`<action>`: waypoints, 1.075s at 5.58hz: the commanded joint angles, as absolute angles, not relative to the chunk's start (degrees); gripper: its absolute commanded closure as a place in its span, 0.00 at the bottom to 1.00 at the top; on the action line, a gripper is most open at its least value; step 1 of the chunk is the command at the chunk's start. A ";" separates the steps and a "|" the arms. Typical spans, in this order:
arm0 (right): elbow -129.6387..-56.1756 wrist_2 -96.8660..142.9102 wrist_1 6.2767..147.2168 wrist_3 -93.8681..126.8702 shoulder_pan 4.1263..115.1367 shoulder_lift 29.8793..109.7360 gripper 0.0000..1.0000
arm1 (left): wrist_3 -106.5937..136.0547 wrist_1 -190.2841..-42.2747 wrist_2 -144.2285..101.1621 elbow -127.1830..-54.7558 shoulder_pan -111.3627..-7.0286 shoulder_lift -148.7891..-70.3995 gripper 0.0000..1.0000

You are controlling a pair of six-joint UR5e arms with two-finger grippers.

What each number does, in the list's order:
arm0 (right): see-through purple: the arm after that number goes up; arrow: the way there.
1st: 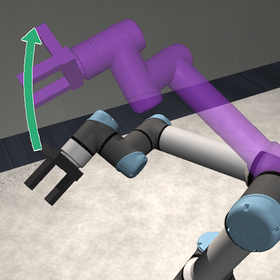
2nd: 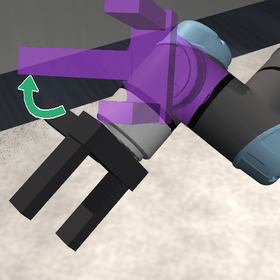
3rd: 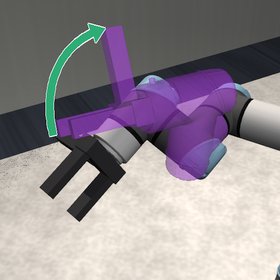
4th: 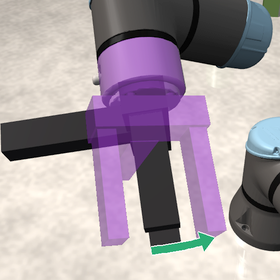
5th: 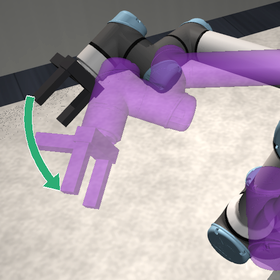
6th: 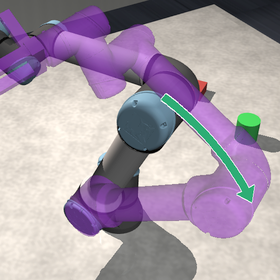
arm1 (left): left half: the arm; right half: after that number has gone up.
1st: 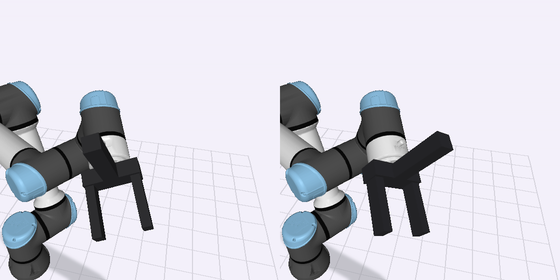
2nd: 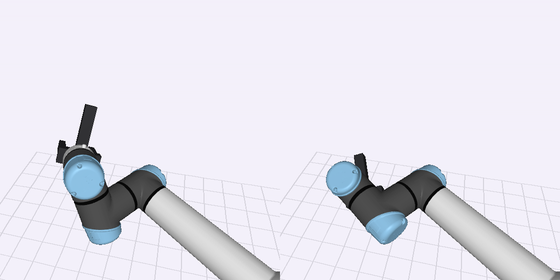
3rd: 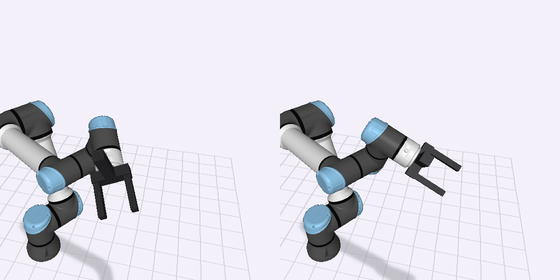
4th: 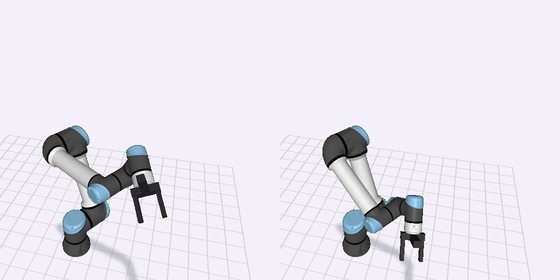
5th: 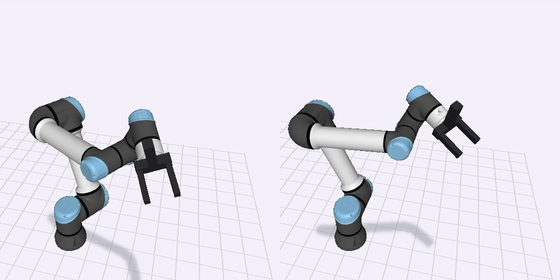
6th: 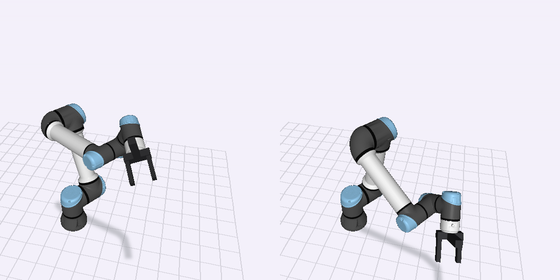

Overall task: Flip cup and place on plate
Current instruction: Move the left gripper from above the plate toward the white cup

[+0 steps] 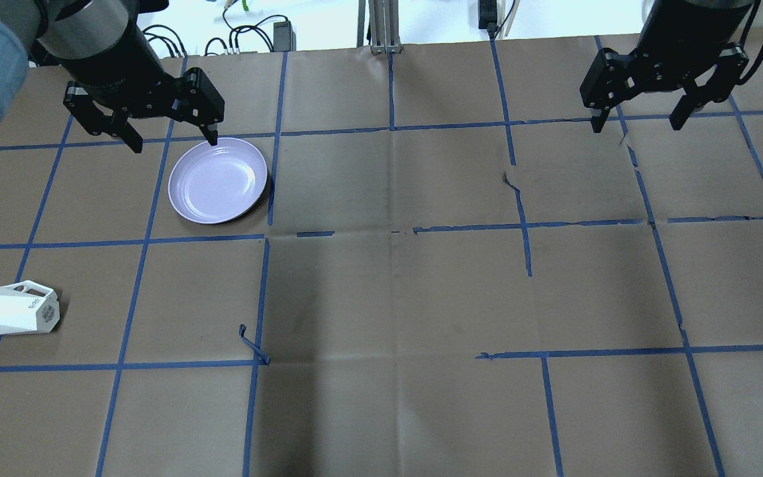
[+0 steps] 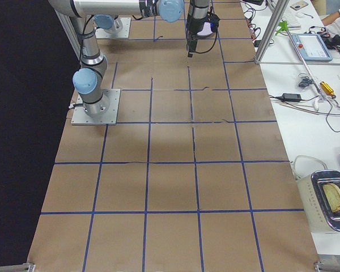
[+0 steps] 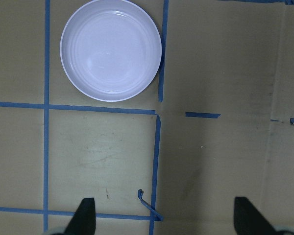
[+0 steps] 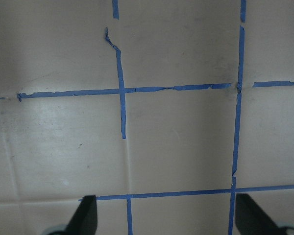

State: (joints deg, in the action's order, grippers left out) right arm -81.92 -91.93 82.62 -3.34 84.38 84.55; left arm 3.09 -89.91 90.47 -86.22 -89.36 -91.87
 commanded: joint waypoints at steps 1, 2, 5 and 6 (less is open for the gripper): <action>-81.91 -91.93 82.62 -3.34 84.38 84.55 0.00 | 2.90 -89.91 90.61 -86.31 -89.30 -91.58 0.01; -81.91 -91.93 82.62 -3.34 84.38 84.55 0.00 | 2.55 -89.91 90.88 -86.40 -88.51 -91.06 0.01; -81.91 -91.93 82.62 -3.34 84.38 84.55 0.00 | -16.00 -90.96 90.70 -86.75 -75.20 -87.11 0.01; -81.91 -91.93 82.62 -3.34 84.38 84.55 0.00 | -24.44 -92.88 90.53 -86.57 -69.75 -86.23 0.01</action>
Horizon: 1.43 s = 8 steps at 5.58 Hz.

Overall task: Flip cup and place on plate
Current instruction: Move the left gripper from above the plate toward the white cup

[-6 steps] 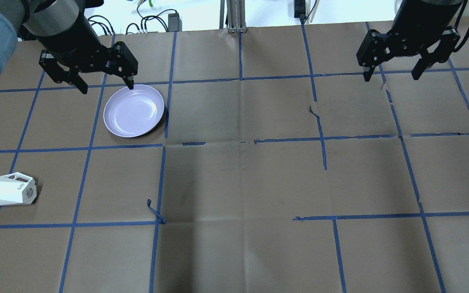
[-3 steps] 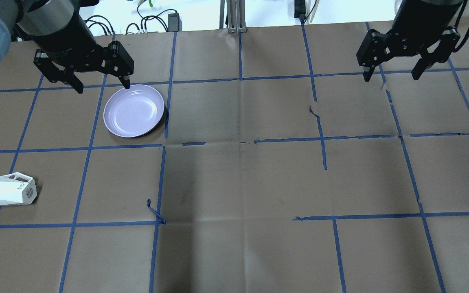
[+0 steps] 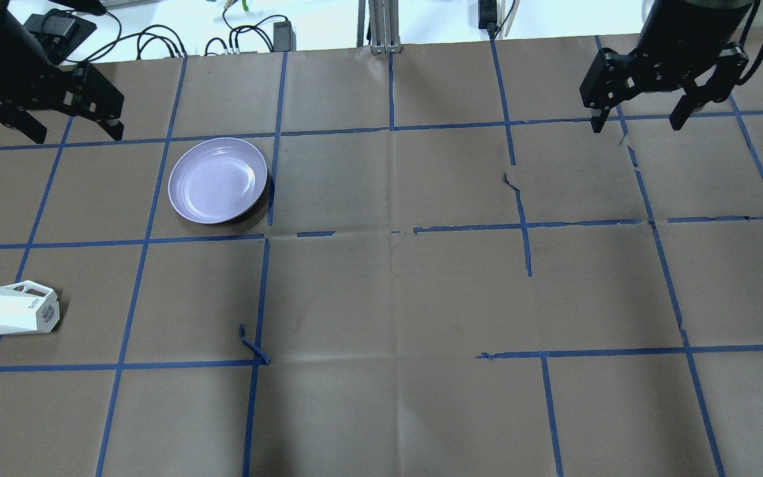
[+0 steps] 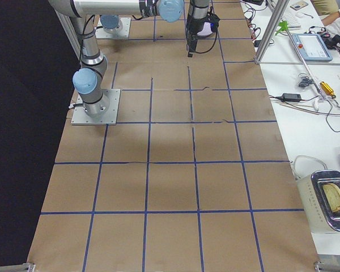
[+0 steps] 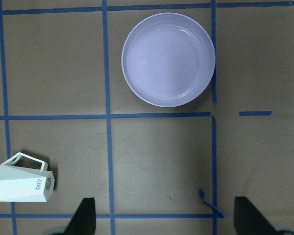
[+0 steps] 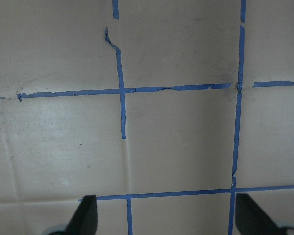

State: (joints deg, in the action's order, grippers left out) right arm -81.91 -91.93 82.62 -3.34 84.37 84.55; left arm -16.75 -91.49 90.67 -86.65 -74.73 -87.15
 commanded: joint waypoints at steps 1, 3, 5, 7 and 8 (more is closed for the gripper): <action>-81.91 -91.93 82.62 -3.34 84.38 84.55 0.00 | -31.13 -95.86 90.27 -86.66 -64.65 -85.61 0.01; -81.91 -91.93 82.62 -3.34 84.38 84.55 0.00 | -46.07 -96.24 90.35 -87.45 -51.14 -85.60 0.01; -81.91 -91.93 82.62 -3.34 84.38 84.55 0.00 | -57.54 -96.76 88.68 -85.88 -37.31 -90.85 0.01; -81.91 -91.93 82.62 -3.34 84.38 84.55 0.00 | -79.15 -98.68 83.89 -83.59 -29.50 -97.52 0.01; -81.91 -91.93 82.62 -3.34 84.38 84.55 0.00 | -87.46 -100.62 83.06 -82.10 -26.22 -102.00 0.01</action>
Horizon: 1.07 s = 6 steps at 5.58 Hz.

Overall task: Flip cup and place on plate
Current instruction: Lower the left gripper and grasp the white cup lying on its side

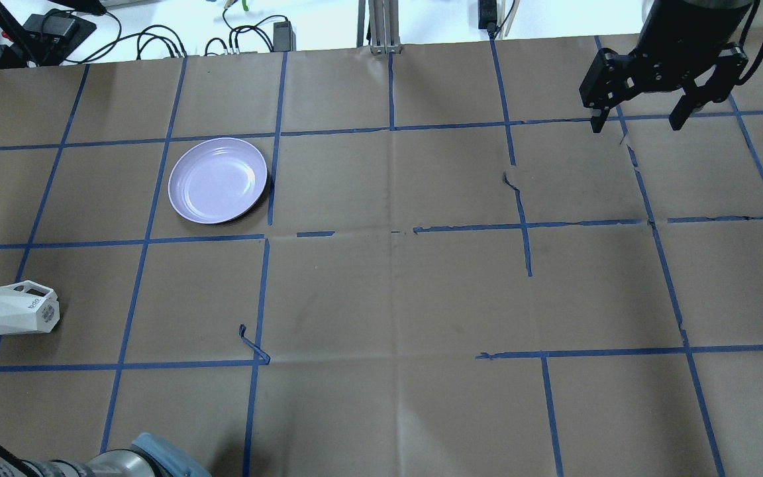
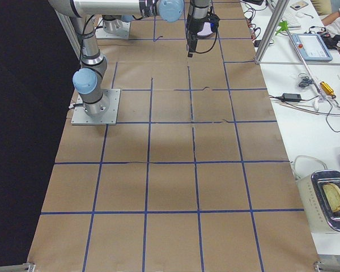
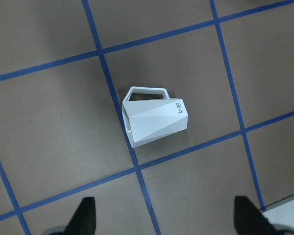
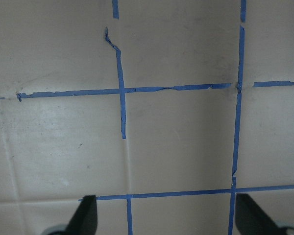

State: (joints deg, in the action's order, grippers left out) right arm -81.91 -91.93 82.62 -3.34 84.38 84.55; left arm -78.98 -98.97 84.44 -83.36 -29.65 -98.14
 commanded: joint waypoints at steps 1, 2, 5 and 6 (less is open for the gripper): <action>-81.91 -91.93 82.62 -3.34 84.38 84.55 0.00 | -91.98 -105.25 81.06 -81.48 -23.93 -105.87 0.01; -81.91 -91.93 82.62 -3.34 84.38 84.55 0.00 | -94.63 -109.38 76.68 -81.47 -20.95 -110.69 0.01; -81.91 -91.93 82.62 -3.34 84.38 84.55 0.00 | -90.82 -111.62 64.38 -82.96 -21.53 -120.82 0.01; -81.91 -91.93 82.62 -3.34 84.38 84.55 0.00 | -89.23 -111.01 64.08 -82.79 -24.75 -124.85 0.01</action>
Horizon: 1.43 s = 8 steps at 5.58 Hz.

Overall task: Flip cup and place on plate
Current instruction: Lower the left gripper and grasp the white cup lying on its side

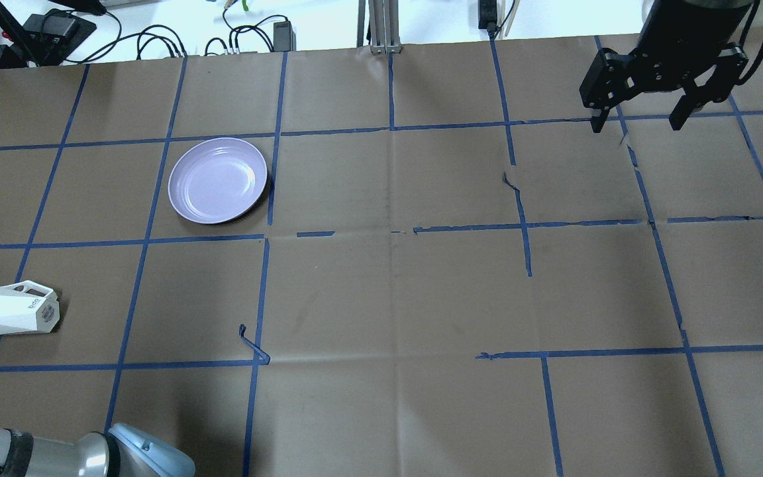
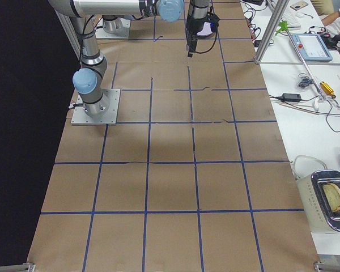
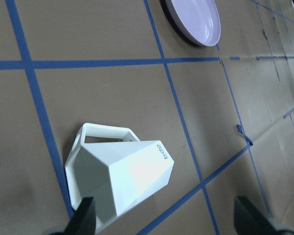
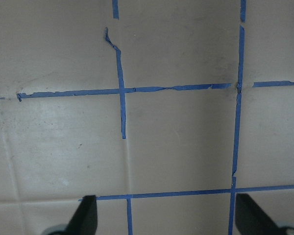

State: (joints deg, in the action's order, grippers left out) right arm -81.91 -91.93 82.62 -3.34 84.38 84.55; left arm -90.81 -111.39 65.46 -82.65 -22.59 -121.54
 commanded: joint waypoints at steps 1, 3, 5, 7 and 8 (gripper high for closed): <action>-81.91 -91.93 82.62 -3.34 84.38 84.55 0.00 | -89.30 -110.74 64.51 -82.44 -25.05 -126.55 0.02; -81.91 -91.93 82.62 -3.34 84.38 84.55 0.00 | -89.82 -110.57 64.51 -82.53 -25.22 -127.70 0.19; -81.91 -91.93 82.62 -3.34 84.38 84.55 0.00 | -88.86 -111.09 64.69 -83.06 -25.66 -127.18 0.91; -81.91 -91.93 82.62 -3.34 84.38 84.55 0.00 | -88.59 -111.88 64.07 -83.14 -27.24 -124.90 1.00; -81.91 -91.93 82.62 -3.34 84.38 84.55 0.00 | -85.98 -113.02 63.72 -83.14 -27.51 -122.89 1.00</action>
State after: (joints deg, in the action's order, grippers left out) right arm -81.91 -91.93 82.62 -3.34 84.38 84.55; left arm -87.72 -112.20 64.02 -83.14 -27.15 -124.43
